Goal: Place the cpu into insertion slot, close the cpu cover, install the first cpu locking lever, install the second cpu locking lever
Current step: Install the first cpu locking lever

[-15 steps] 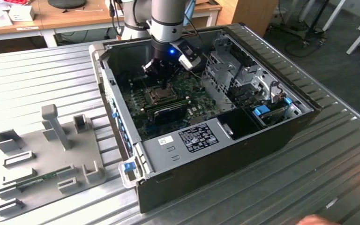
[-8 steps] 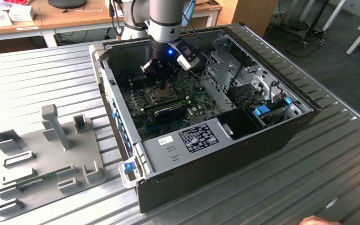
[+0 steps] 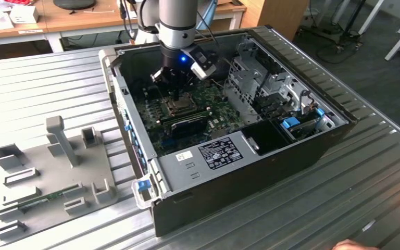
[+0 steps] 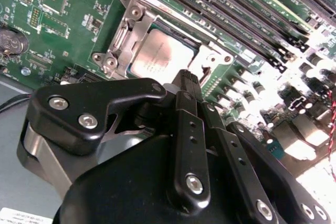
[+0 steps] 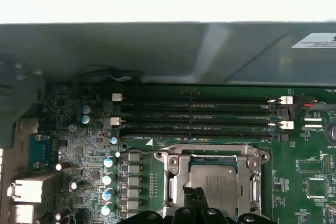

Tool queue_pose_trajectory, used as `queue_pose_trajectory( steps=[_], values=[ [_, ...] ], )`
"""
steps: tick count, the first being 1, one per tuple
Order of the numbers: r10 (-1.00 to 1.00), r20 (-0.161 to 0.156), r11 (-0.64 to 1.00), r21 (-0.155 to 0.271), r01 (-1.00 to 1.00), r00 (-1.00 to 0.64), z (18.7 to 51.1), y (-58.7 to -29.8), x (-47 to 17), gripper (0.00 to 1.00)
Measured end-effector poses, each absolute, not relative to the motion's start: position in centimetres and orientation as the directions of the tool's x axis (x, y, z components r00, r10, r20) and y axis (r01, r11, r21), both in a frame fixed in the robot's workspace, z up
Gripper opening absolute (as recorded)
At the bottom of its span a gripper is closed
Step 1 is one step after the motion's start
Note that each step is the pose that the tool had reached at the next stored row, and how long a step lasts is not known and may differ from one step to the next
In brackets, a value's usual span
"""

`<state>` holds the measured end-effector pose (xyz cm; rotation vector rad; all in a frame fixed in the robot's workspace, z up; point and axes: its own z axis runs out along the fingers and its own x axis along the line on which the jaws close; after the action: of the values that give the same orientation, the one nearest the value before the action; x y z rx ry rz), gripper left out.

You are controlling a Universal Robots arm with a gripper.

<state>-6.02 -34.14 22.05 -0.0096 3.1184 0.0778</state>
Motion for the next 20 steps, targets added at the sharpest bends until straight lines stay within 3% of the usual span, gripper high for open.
queue_pose_trajectory(
  steps=[20],
  values=[
    [-0.006,-0.022,0.999,0.050,-0.007,-1.000,22.97,-34.14,-6.03,0.11]
  ],
)
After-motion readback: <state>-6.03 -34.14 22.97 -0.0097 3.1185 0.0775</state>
